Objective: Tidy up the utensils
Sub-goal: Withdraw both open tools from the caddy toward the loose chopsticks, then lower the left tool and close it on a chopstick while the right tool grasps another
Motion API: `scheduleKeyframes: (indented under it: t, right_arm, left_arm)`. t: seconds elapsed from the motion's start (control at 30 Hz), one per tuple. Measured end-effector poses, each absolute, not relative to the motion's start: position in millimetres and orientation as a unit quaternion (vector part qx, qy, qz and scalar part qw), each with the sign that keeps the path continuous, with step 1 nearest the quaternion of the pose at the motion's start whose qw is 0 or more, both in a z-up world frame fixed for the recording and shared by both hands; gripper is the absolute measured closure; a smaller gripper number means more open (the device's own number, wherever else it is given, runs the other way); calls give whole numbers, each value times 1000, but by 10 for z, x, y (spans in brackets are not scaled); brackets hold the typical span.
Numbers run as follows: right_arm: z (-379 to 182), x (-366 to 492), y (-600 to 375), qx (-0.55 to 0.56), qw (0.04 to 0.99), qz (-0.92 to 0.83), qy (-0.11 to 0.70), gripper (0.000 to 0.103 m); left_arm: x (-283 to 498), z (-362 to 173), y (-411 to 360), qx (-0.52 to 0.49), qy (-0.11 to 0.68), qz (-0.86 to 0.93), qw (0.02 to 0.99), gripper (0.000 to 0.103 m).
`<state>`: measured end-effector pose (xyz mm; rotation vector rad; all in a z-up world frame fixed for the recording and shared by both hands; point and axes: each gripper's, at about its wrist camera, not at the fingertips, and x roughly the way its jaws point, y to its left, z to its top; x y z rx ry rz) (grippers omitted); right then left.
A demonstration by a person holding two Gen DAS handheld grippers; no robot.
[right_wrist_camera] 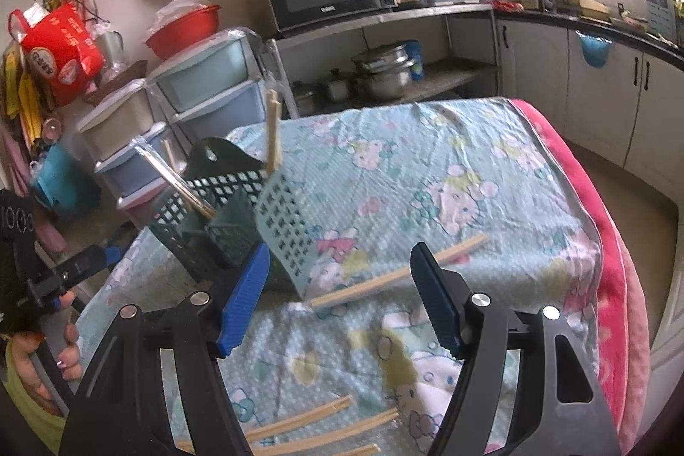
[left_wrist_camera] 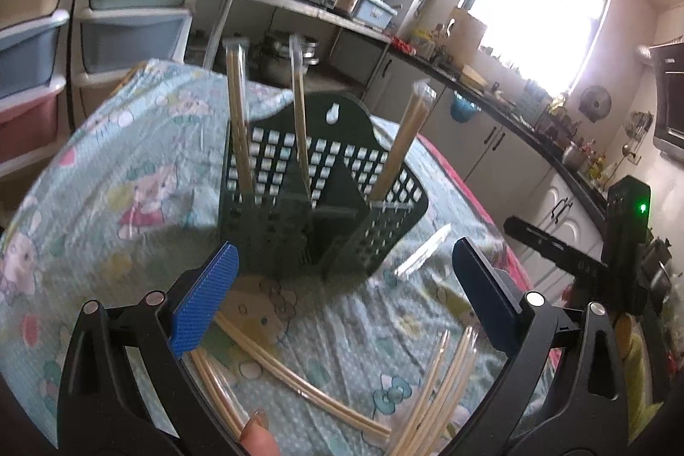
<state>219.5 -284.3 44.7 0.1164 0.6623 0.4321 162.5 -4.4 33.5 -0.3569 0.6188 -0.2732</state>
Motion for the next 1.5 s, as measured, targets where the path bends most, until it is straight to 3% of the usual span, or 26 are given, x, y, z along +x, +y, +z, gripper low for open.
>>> scheduleKeyframes:
  t: [0.7,0.9,1.03,1.5]
  right_arm:
    - [145,2410,-3015,58,912,173,368,37]
    - [54,2588,-3028,59,905,156,391,38]
    - [-40,2747,-3076,68,897,142,414,45]
    - [-449,3518,-3282,167,844,86,502,52]
  left_arm:
    - [1626,-354,7,-198,408,-121,883,11]
    - [1706,-521,35,-208,439,-116,866,20]
    - [1840,-597,68,-218,457,-110,856,27]
    - [2190,-659,53,-209,469,-65,855,29]
